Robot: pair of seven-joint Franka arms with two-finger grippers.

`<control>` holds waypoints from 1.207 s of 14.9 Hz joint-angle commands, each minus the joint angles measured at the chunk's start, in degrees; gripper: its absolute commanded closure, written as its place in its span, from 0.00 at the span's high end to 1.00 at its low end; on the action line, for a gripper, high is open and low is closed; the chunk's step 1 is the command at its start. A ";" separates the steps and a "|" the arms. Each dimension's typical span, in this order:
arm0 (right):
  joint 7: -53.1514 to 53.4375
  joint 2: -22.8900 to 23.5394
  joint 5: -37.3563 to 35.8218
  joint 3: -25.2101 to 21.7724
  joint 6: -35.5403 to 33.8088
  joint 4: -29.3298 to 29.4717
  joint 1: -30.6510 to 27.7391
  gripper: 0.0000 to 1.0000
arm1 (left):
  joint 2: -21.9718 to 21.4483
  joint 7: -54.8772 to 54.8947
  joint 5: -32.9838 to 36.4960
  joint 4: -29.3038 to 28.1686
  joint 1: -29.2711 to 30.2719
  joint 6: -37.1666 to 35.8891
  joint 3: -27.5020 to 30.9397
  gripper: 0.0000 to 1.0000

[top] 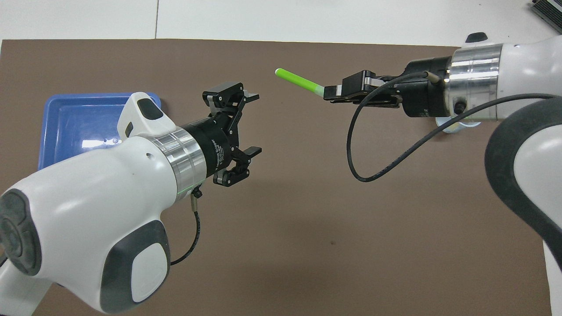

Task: Right arm passes pens to left for tray arrangement
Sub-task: 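Lift the green pen with the right gripper while the left gripper approaches, then close the left gripper on the green pen held by the right gripper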

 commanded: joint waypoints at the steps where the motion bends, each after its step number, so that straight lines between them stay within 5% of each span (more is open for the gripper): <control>1: 1.11 -0.42 0.27 0.08 -0.48 0.30 0.78 0.00 | 2.84 -0.44 -0.81 1.72 -0.90 3.16 0.68 1.00; 4: 2.16 -1.12 0.09 0.17 -0.49 -0.05 2.53 0.00 | 7.75 -0.35 -0.72 4.97 -0.90 6.23 0.68 0.95; 8: 3.66 -1.65 -1.48 0.17 -0.66 -0.32 4.03 0.00 | 8.39 -0.79 -0.80 6.57 -0.02 6.33 0.77 0.83; 12: 3.75 -1.74 -3.07 0.17 -1.98 -0.32 4.39 0.00 | 8.39 -0.44 -0.72 6.74 0.15 6.33 0.77 0.59; 18: 3.83 -2.00 -3.69 0.25 -1.98 -0.58 4.48 0.00 | 8.21 2.54 -0.19 6.30 0.68 4.14 0.86 0.57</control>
